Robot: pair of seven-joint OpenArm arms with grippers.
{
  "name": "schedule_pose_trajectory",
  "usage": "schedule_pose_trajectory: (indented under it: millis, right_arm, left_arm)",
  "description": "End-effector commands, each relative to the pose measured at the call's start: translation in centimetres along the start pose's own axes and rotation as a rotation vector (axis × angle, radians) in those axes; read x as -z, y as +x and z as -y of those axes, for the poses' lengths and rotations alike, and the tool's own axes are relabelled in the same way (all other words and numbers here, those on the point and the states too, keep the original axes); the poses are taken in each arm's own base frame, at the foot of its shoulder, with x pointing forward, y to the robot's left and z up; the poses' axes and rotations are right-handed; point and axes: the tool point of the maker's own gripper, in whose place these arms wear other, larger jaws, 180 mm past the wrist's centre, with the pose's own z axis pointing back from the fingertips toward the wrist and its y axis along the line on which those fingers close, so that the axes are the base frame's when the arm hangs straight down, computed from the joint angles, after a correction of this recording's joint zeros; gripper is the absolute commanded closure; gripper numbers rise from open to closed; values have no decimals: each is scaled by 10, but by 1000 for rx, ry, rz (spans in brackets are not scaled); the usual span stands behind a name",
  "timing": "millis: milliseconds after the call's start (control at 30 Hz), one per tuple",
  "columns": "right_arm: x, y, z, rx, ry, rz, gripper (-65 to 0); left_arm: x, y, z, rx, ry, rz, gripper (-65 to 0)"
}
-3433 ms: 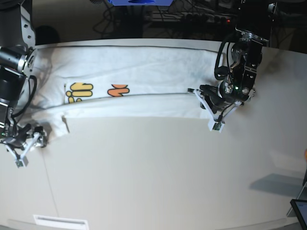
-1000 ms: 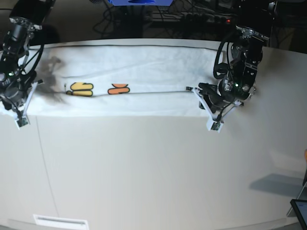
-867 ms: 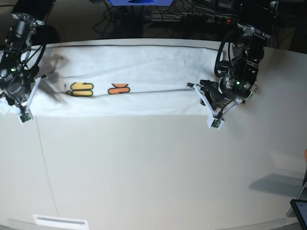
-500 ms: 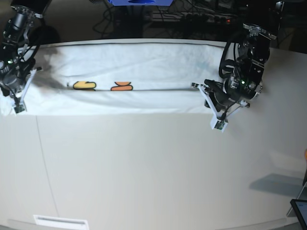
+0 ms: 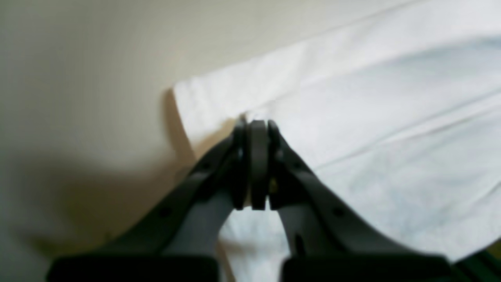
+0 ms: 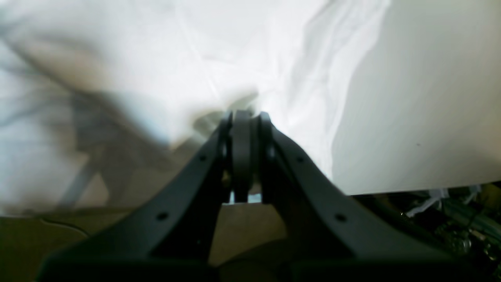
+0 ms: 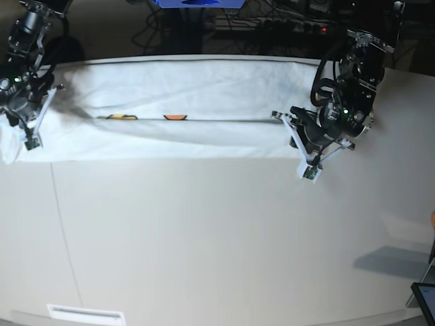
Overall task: Fold the T-shirt properly
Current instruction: 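Open both grippers and lift them off the folded shirt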
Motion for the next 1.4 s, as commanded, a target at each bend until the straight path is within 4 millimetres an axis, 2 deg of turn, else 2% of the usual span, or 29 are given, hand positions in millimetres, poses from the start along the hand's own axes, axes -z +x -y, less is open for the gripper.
schedule_pose_trajectory:
  millis: [0,67,200,433,700,800,1033,1133,1267,1367]
  right_arm:
    - [-5,5,11,-11,-36,15,-3]
    - [-5,5,7,-6,-27,15,-3]
    - [-3,6,-6,13,3,21,-3]
    - [-2,1,-11,10,15,14,-4]
    - [0,-7,-22,15,37,-7,-20]
    - [0,-9,-23,26,40,-10,-78]
    - [0,-9,-26,39,46,-11,-281]
    - [0,-8,-24,43,42,-9,-319]
    - [-1,-15,-13,80,16,-19,-328]
    - [-2,-20,-1,103,-10,-25,-328]
  left_arm:
    - [-8,9,-4,15,15,20,0]
    - [-11,10,0,21,9,25,0]
    - [-9,0,2,20,5,4,0]
    - [-8,-15,5,20,1,-30,0]
    - [-7,-17,5,20,0,-34,-2]
    - [-7,-17,5,20,0,-36,-57]
    - [-19,-15,3,51,10,-11,-287]
    - [-21,-15,1,55,14,-6,-304]
    - [-21,-2,6,48,-6,82,-302]
    - [-27,21,15,-8,-79,204,-302]
